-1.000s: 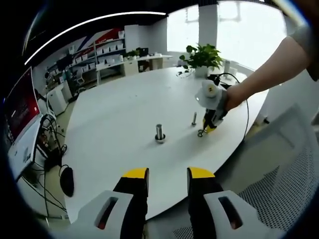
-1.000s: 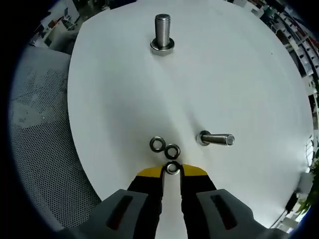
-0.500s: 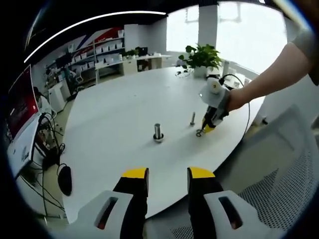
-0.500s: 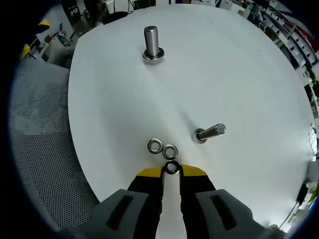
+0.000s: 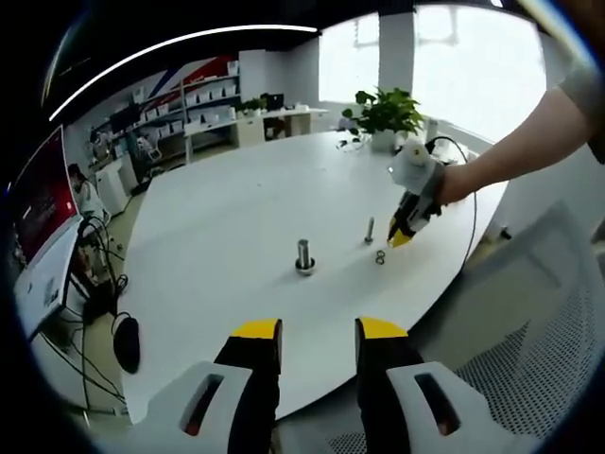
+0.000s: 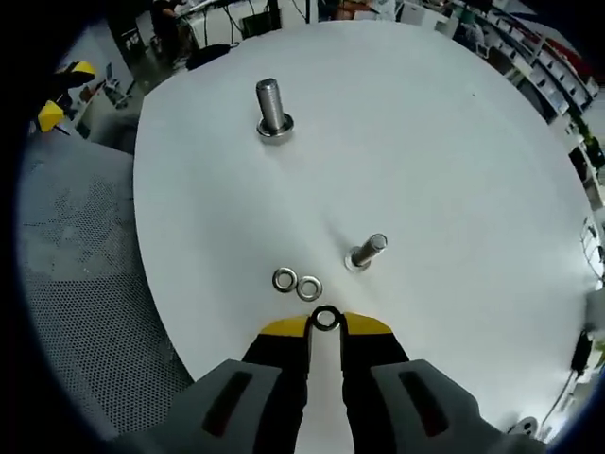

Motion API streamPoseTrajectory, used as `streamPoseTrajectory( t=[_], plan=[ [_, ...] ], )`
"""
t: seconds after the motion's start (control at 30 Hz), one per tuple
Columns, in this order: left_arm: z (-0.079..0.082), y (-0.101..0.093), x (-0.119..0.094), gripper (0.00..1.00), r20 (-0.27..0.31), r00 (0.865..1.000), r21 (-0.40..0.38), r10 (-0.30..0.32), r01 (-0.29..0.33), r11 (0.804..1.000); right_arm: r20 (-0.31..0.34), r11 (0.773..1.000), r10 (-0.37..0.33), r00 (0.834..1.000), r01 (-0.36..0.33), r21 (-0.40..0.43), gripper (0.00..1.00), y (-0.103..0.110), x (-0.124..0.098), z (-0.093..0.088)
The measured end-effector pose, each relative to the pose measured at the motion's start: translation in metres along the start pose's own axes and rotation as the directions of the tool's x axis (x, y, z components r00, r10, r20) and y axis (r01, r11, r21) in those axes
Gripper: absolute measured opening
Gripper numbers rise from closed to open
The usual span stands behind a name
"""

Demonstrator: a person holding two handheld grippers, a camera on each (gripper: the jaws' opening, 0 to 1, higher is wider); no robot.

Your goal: Place the washer onto the threaded stud by aligning its center hole with the stud, sliding it down to the base, and recovering from edge contact or off-axis alignment until the washer reaches the visible bottom stop.

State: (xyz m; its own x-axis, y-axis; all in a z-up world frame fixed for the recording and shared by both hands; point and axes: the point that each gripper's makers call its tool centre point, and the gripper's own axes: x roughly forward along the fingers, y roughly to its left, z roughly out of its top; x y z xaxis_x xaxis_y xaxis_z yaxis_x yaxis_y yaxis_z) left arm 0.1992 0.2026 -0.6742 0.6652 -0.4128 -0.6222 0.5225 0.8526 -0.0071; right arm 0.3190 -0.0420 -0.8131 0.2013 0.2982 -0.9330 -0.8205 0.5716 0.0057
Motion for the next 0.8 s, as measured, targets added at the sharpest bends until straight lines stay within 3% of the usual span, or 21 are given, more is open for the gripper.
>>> streamPoseTrajectory(
  t=[0.37, 0.8],
  plan=[
    [-0.004, 0.002, 0.002, 0.29, -0.022, 1.0, -0.004, 0.005, -0.005, 1.0, 0.112, 0.997, 0.006, 0.994, -0.015, 0.079, 0.14, -0.014, -0.02, 0.012],
    [-0.007, 0.001, 0.002, 0.29, -0.041, 0.999, 0.001, 0.004, -0.004, 1.0, 0.183, 0.999, 0.0, 0.983, -0.007, 0.034, 0.14, -0.024, -0.037, 0.041]
  ],
)
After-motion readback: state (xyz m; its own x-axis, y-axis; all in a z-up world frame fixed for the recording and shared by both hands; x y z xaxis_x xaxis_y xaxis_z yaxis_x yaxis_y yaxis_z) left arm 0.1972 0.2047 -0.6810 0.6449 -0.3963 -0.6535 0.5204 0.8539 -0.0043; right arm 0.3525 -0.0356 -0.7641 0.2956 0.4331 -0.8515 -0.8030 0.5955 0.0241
